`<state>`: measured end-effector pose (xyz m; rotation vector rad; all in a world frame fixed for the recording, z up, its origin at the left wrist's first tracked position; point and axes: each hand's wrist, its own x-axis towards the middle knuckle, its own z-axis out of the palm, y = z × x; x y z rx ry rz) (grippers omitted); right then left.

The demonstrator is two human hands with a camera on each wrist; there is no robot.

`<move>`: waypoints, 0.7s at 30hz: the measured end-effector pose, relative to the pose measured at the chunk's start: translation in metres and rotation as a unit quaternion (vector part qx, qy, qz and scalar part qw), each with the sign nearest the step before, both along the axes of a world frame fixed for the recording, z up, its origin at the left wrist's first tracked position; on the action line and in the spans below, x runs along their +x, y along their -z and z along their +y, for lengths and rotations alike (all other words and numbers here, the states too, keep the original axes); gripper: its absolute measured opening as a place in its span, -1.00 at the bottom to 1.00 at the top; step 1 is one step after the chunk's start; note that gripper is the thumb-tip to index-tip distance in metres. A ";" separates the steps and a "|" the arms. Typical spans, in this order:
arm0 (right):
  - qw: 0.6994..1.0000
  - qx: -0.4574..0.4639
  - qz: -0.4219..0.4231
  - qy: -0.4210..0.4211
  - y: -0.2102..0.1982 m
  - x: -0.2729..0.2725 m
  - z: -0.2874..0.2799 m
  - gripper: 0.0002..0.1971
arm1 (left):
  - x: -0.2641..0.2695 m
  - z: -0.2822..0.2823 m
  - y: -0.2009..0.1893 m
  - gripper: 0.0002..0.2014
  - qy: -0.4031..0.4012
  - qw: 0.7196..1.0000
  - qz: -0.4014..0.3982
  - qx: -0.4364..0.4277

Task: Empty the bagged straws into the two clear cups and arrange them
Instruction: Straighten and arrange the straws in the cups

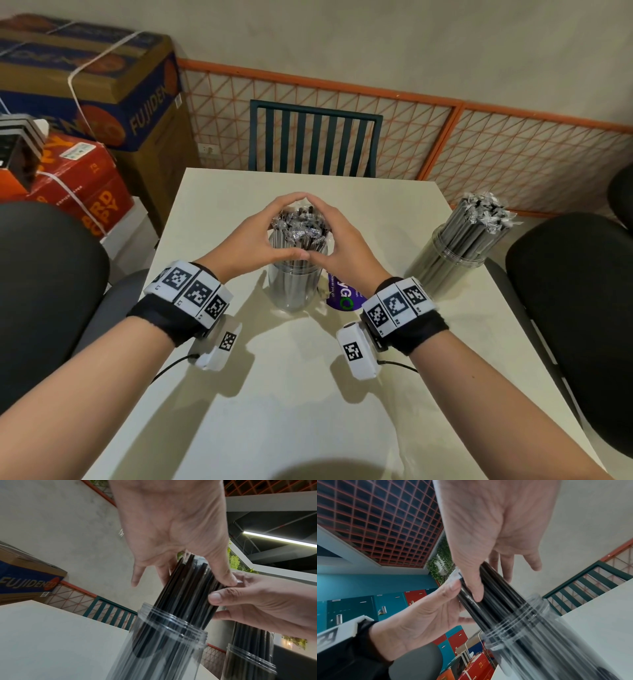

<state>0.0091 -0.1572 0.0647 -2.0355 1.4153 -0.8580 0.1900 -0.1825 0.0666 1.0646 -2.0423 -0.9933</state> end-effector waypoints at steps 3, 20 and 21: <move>0.999 -0.031 0.023 0.003 0.003 0.000 -0.001 -0.31 | 0.001 0.000 0.002 -0.36 -0.009 1.000 0.004 -0.013; 0.988 0.100 -0.089 0.075 0.021 0.009 0.003 -0.21 | -0.006 -0.001 0.011 -0.32 -0.058 0.996 -0.010 0.073; 0.989 0.091 -0.088 0.078 0.020 0.008 0.002 -0.27 | -0.008 -0.001 0.009 -0.37 -0.066 0.996 -0.016 0.059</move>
